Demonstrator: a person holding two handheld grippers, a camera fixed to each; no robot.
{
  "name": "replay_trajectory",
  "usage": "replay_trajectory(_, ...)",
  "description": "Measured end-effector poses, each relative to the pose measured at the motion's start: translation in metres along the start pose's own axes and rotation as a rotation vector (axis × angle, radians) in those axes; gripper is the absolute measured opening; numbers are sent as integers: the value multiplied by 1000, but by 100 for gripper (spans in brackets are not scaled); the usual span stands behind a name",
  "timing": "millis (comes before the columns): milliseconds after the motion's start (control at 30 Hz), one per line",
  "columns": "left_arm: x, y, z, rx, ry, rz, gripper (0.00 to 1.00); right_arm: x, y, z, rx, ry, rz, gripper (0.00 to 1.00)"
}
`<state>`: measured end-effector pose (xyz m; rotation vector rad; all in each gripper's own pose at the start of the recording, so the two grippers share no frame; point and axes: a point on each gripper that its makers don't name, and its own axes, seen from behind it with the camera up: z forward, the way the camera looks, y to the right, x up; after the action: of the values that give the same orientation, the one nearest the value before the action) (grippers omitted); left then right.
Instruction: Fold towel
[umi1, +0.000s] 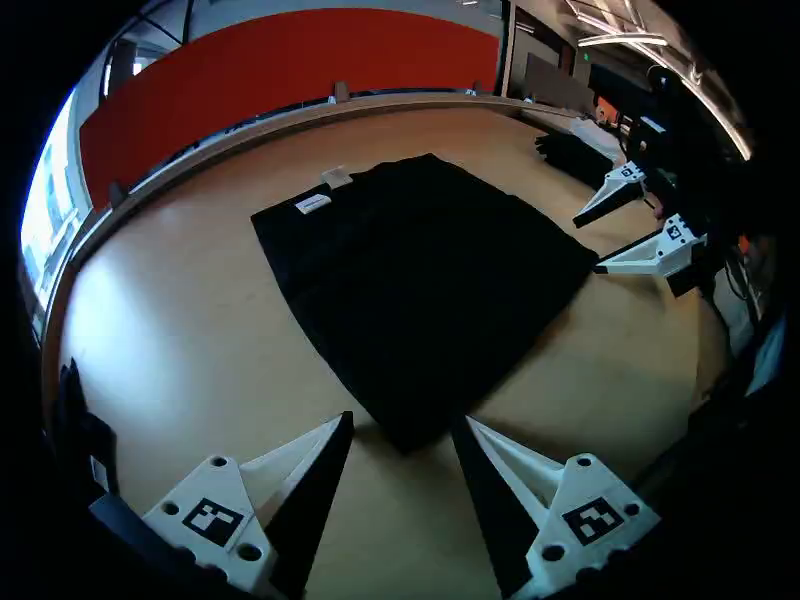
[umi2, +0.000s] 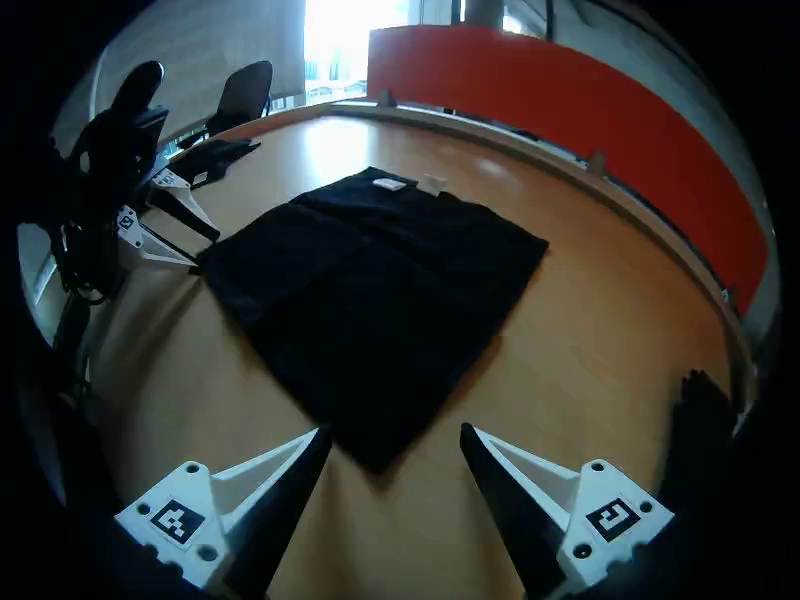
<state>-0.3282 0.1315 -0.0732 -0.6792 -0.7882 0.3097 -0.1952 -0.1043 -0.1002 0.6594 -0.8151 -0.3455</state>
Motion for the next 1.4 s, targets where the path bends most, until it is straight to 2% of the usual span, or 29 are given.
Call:
replay_trajectory(367, -2, 0, 1, 11, -2, 34, 71, -5, -2, 3, 23, -5, -2, 97)
replay_trajectory(900, -1, 1, 2, 13, -8, 46, 71, -5, -5, 2, 44, -3, 0, 90)
replay_trajectory(1300, -2, 2, 2, 15, -29, 33, 69, -3, -12, 6, 67, -9, -19, 65)
replay_trajectory(1400, -2, 3, 2, 17, -34, 31, 67, -2, -12, 6, 69, -9, -17, 54)
